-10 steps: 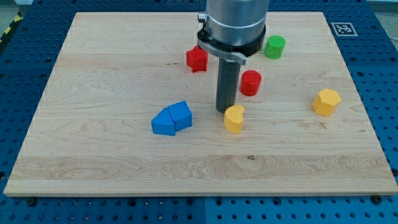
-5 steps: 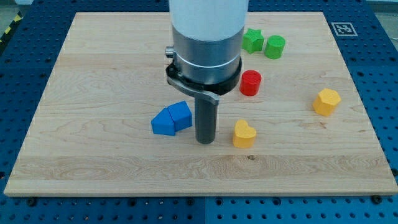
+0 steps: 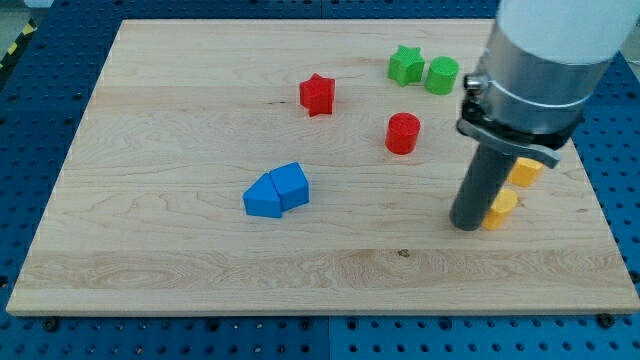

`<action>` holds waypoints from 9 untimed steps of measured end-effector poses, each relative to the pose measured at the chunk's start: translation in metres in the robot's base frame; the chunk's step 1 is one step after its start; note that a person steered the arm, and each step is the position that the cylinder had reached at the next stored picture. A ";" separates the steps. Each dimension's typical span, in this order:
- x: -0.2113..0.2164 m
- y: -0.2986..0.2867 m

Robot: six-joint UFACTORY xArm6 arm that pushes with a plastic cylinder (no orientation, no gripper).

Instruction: Push yellow heart closer to the yellow hexagon

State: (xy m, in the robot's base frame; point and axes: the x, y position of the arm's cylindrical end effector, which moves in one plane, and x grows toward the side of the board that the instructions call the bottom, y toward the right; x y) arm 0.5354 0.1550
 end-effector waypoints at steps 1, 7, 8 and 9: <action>-0.004 0.019; 0.004 0.057; -0.004 0.057; -0.016 0.057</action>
